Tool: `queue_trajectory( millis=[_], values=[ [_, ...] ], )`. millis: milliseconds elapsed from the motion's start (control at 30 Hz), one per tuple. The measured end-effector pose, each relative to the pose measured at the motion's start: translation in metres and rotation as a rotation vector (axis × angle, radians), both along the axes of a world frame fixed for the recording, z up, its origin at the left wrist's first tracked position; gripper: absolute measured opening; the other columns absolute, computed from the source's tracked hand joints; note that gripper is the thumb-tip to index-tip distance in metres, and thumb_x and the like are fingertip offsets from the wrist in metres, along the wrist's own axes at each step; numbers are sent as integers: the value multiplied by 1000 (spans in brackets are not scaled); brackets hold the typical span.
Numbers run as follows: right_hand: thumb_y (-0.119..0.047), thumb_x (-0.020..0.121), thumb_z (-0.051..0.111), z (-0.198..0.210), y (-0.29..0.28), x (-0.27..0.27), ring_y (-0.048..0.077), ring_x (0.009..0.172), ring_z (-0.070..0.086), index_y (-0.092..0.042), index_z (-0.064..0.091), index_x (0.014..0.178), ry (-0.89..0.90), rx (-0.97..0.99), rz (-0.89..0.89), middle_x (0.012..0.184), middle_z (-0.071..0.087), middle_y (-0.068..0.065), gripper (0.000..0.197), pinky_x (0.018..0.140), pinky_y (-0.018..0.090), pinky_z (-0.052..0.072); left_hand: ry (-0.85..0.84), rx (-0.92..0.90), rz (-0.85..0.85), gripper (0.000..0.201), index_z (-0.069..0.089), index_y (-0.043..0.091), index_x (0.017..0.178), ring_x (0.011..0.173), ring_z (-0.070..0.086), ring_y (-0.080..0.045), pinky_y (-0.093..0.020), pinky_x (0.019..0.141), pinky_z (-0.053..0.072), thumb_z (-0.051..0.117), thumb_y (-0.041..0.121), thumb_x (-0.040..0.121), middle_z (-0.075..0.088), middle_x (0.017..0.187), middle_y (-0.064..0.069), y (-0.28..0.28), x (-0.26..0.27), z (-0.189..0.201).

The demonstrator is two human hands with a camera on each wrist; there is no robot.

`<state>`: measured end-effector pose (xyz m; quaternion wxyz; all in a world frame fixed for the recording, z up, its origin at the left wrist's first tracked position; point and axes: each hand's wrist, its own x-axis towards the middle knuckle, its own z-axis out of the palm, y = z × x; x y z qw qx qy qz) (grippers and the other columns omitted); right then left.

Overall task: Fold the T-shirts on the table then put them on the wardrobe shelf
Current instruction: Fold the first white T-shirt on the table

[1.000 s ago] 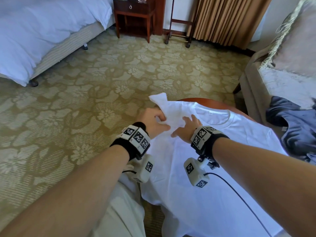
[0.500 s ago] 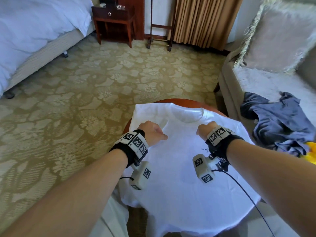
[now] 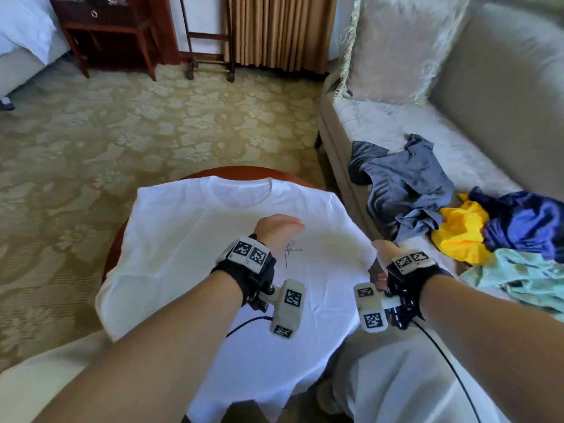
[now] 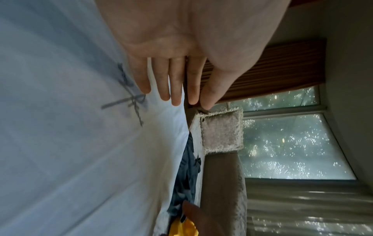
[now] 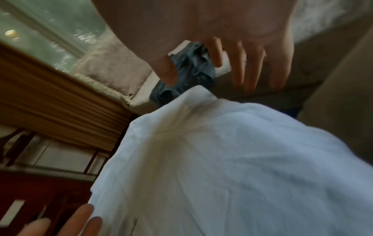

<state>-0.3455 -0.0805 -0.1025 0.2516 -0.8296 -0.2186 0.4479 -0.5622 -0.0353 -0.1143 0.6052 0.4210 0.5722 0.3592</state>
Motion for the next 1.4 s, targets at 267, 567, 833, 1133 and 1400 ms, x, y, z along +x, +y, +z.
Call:
queue_trajectory(
  millis=[267,567,833,1133,1400],
  values=[
    [-36,99,44,-36,4,17,18,30,48,-5,49,74,372,-11,-123,39,51,9,41,52,29,36,101,25,-45,17,71,16,100,104,63,-22,-26,79,49,71,11,83,67,114,-7,0,60,-23],
    [-26,86,60,-66,10,40,24,44,45,-2,60,92,487,90,-142,52,57,9,24,52,25,34,207,31,-190,32,65,16,121,112,60,-20,-23,81,43,67,16,89,62,122,-1,10,68,-25],
    [-48,76,66,-69,34,65,44,106,59,-5,63,119,432,97,-40,109,67,21,61,101,55,39,142,6,-184,28,69,10,118,89,60,-11,-5,54,41,66,9,90,58,135,-1,8,67,-25],
    [0,79,53,-20,33,56,45,102,56,-2,49,130,504,399,145,107,56,32,51,95,52,42,112,-49,-168,23,74,12,107,71,57,-8,-6,50,39,72,13,85,66,97,2,10,63,-24],
    [-8,93,43,-31,36,67,22,67,69,-11,61,106,567,442,-11,78,70,8,22,59,25,55,108,-72,-214,22,71,14,109,86,57,-15,-22,67,42,69,16,87,64,108,-1,10,62,-19]
  ],
)
